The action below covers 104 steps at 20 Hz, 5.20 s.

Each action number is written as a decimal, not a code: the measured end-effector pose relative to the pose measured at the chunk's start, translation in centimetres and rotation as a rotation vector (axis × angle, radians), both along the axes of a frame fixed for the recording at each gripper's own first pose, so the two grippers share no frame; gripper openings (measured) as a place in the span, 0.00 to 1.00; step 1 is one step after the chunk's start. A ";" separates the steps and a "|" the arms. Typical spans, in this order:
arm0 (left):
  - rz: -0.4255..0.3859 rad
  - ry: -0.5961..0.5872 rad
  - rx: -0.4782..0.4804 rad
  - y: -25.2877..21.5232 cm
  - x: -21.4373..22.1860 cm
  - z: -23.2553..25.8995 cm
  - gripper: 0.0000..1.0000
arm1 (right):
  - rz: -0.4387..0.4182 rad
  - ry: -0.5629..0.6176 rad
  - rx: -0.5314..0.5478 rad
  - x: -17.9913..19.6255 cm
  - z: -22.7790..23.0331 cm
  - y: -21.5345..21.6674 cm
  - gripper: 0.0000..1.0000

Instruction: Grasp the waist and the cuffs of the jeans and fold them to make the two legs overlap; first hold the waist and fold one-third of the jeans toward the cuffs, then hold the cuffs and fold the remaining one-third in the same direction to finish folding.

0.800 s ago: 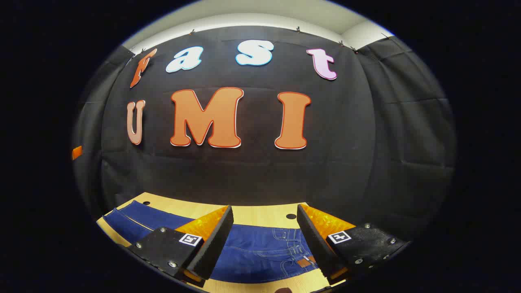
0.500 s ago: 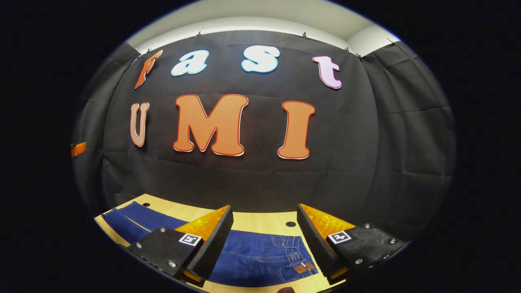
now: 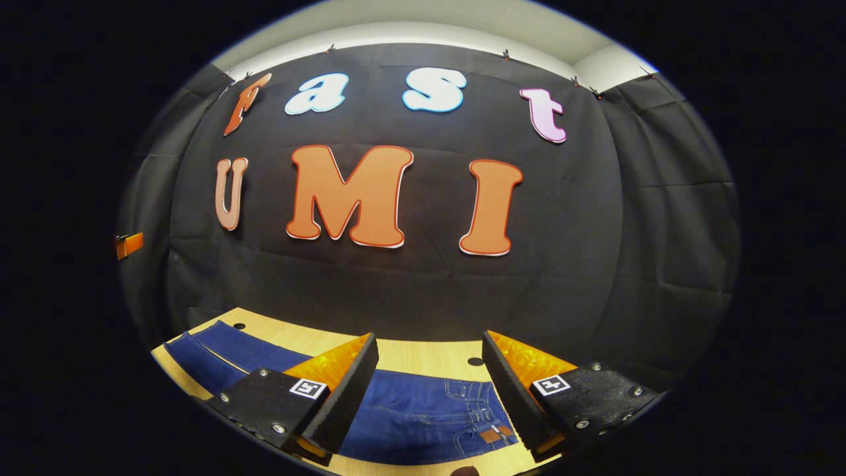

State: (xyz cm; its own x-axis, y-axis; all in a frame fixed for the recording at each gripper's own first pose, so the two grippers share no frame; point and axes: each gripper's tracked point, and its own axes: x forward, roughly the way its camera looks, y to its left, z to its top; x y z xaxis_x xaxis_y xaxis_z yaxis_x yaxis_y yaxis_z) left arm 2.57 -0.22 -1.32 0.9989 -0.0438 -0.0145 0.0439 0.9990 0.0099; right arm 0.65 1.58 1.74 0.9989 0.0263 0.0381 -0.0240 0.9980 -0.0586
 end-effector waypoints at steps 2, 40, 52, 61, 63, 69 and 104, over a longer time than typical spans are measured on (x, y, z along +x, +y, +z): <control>-0.009 0.015 0.013 0.1 -0.1 -0.5 0.97 | -0.008 0.029 -0.015 0.0 -1.3 -0.1 0.98; -0.722 0.658 1.462 4.7 -4.9 -35.7 0.98 | -0.040 0.418 0.023 -0.4 -17.1 -1.5 0.98; -0.692 0.588 1.555 3.9 -0.9 -37.6 0.95 | -0.052 0.416 0.049 0.4 -16.1 -1.1 0.98; -0.666 0.485 1.584 2.7 1.6 -41.0 0.26 | -0.046 0.417 0.013 0.3 -16.2 -0.6 0.99; -0.687 0.490 1.582 2.8 2.2 -41.6 0.03 | -0.060 0.389 -0.032 0.3 -15.8 -1.3 0.99; -0.736 0.544 1.540 2.4 -0.5 -40.6 0.02 | -0.095 0.214 -0.547 0.3 -12.8 -6.4 0.96; -0.762 0.558 1.576 2.3 -0.6 -40.8 0.03 | 0.437 0.326 -1.568 4.4 -33.3 -3.2 0.90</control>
State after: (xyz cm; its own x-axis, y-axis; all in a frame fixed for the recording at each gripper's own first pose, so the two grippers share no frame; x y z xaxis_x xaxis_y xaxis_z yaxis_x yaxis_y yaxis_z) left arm 1.94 2.06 -42.14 0.6359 -0.0500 -0.7702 0.7561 -0.1596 0.6346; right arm 5.05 -1.58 -31.57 0.8665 0.0967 -0.4897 -0.4802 -0.1064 -0.8707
